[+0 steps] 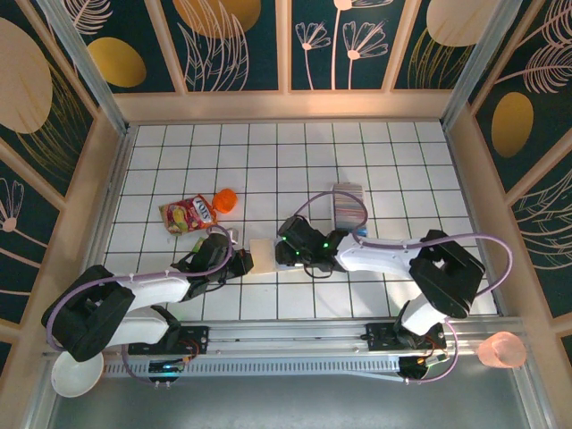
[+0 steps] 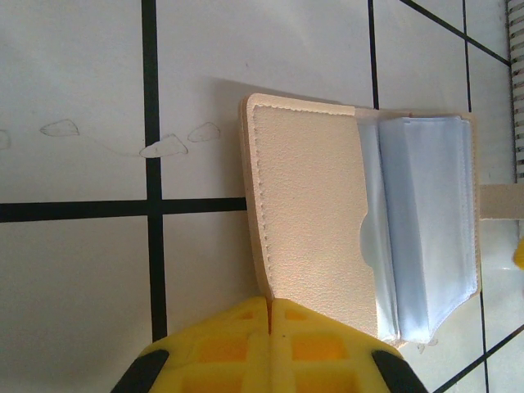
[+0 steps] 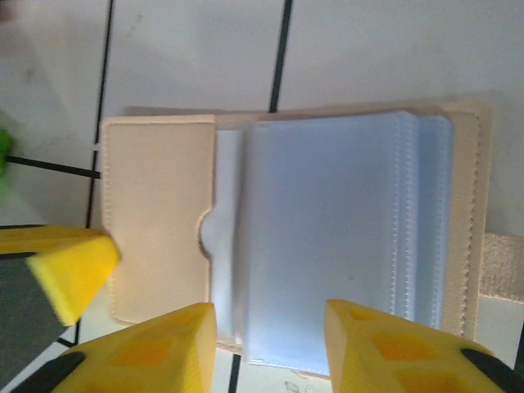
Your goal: Put the credit cards into the card holder
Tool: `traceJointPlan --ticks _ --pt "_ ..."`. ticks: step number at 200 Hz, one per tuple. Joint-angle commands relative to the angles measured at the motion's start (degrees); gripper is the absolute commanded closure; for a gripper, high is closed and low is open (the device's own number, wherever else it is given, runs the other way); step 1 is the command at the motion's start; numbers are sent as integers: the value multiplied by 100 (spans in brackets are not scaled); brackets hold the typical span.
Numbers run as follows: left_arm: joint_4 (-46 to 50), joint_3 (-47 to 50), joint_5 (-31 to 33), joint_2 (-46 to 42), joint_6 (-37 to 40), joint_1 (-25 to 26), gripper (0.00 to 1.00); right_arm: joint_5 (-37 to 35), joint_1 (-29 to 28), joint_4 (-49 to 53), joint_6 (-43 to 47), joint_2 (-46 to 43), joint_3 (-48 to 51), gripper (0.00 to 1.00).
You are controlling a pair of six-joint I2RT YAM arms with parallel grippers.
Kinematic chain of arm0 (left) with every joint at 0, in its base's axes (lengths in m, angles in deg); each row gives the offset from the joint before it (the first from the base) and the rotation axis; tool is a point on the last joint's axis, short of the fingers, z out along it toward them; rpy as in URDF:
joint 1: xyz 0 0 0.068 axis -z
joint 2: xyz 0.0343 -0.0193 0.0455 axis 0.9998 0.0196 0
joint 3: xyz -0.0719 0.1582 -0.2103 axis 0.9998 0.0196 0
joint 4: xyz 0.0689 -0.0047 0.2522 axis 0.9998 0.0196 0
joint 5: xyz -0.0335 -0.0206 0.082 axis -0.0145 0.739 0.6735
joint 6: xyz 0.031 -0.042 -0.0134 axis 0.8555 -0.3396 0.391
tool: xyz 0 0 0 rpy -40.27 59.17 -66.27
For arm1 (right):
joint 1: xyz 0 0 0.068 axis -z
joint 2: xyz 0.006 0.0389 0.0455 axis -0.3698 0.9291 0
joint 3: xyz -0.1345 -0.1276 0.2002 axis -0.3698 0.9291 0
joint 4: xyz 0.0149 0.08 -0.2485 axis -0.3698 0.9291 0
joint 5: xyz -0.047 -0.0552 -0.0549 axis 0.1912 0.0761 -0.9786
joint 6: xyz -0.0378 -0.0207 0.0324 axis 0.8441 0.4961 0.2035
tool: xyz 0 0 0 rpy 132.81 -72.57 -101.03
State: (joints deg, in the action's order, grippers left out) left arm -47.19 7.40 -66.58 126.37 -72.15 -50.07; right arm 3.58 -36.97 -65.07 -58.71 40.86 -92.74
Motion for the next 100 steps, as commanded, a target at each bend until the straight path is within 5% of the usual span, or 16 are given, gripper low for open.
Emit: traceJointPlan --ticks 1,100 --pt "40 33 -29 32 -13 35 100 -228 -84 214 -67 175 75 64" --pt "-4 59 -58 32 -56 39 100 -762 -345 905 -154 846 -330 61"
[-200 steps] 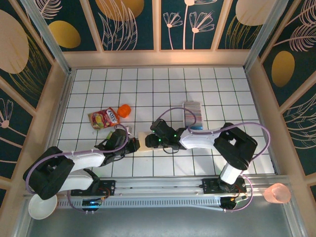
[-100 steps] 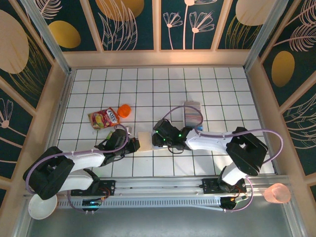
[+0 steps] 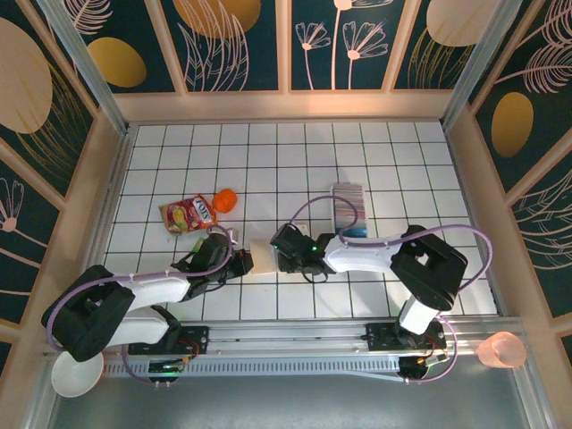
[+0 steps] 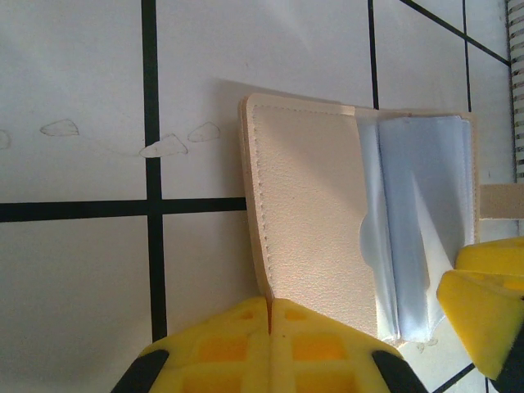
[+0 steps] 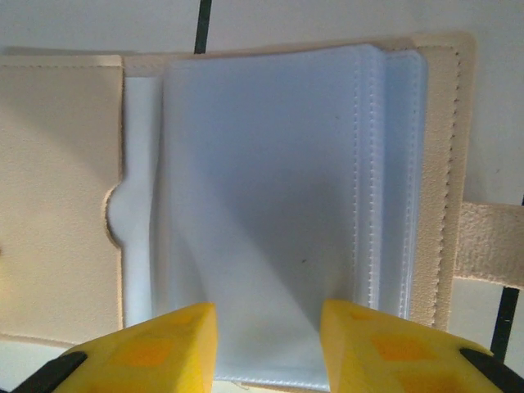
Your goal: Put the credit cards into the card holder
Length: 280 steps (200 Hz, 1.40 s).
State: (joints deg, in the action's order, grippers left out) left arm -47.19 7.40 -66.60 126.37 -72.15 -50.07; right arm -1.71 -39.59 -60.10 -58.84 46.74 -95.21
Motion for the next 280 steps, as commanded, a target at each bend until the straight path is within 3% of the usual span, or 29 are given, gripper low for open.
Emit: traceJointPlan --ticks 1,82,155,225,280 --pt "-9 59 -58 34 -54 39 100 -219 -84 396 -138 261 -83 61" --pt "-72 112 -69 62 -87 33 100 754 -92 -934 -262 248 -3 57" --pt "-146 169 -43 88 -122 32 100 903 -86 -1358 -430 328 36 57" --pt "-315 195 -88 84 -169 33 100 1616 -72 -2650 -871 335 362 57" --pt "-575 261 29 172 -297 37 100 1642 -81 -3075 -1008 269 471 58"
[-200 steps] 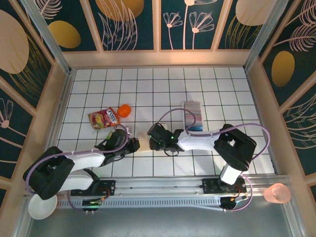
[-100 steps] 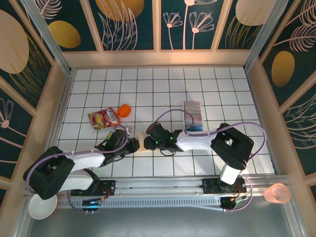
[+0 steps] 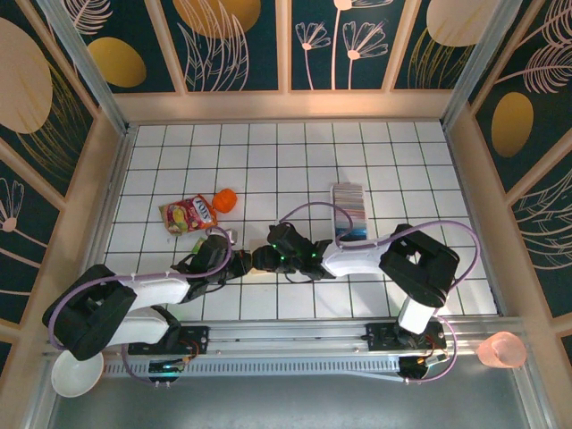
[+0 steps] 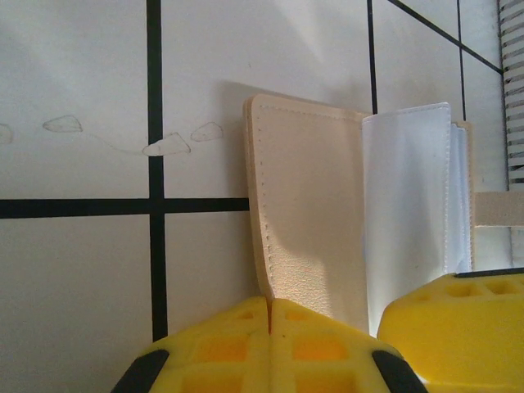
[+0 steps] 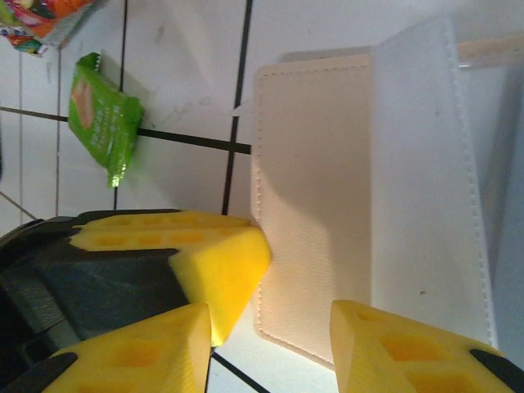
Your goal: Put the credit cards into the card holder
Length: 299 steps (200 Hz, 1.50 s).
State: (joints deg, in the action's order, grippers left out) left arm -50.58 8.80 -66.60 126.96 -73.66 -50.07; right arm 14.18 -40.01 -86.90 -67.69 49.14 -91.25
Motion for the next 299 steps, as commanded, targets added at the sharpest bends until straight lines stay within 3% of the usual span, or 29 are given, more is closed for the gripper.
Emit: traceJointPlan --ticks 1,40,95,114,162,216,256,299 --pt "-241 121 37 115 -147 34 100 53 -46 -397 -122 31 80 58" --pt "-311 238 124 37 -260 36 100 17 -35 -519 -101 72 25 57" --pt "222 332 453 -823 -261 34 66 78 -38 -583 -10 164 -187 57" --pt "427 390 611 -1187 -321 34 60 90 -33 -590 -4 177 -230 57" --pt "1454 585 1660 -2445 -860 31 65 211 -34 -734 25 319 -331 57" --pt "3044 469 2465 -4095 -990 32 64 623 -19 -1066 286 723 -949 57" --pt "3717 350 2783 -5038 -1092 35 58 1140 170 -1432 502 788 -1482 57" --pt "3543 216 2705 -5132 -972 37 55 769 375 -707 1270 158 -1810 56"
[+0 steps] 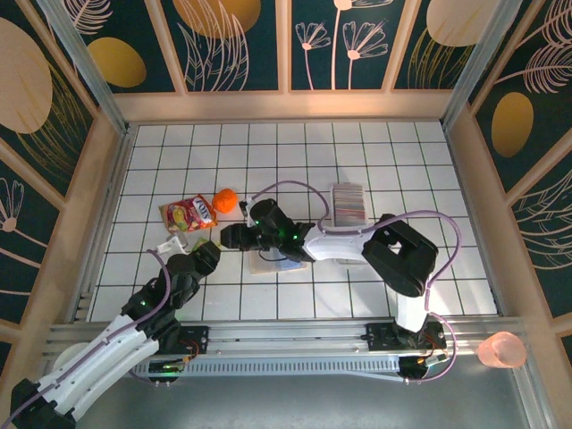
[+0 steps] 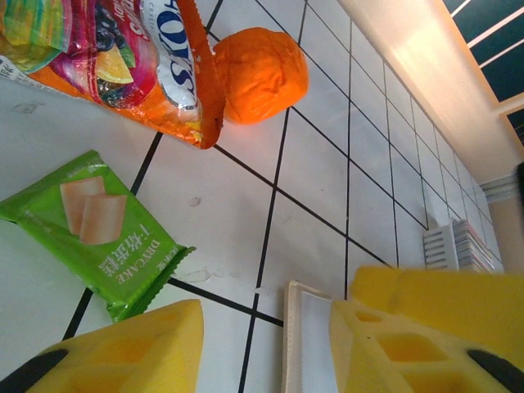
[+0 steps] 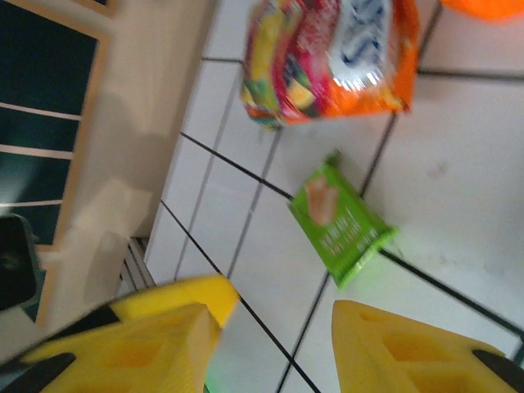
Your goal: Put the credit cards into the card holder
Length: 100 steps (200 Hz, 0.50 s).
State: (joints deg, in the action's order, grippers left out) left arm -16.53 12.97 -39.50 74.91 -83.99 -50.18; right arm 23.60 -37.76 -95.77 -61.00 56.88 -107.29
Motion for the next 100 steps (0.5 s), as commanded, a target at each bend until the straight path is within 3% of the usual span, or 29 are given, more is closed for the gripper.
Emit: traceJointPlan --ticks 1,34,67,90,100 --pt "119 -209 -17 91 70 49 55 -197 161 203 626 -651 -191 56" --pt "-585 -490 -556 1033 377 46 52 -1248 626 1184 1738 -1981 267 56" --pt "-1254 -688 -1128 2040 673 44 53 -1876 1479 1794 2998 -3693 783 55" --pt "-1582 -735 -1237 2452 798 45 53 -1630 1534 1855 5190 -4724 1203 45" --pt "-1708 -735 -1261 2569 850 48 53 -1131 1509 2235 6218 -5051 1347 44"
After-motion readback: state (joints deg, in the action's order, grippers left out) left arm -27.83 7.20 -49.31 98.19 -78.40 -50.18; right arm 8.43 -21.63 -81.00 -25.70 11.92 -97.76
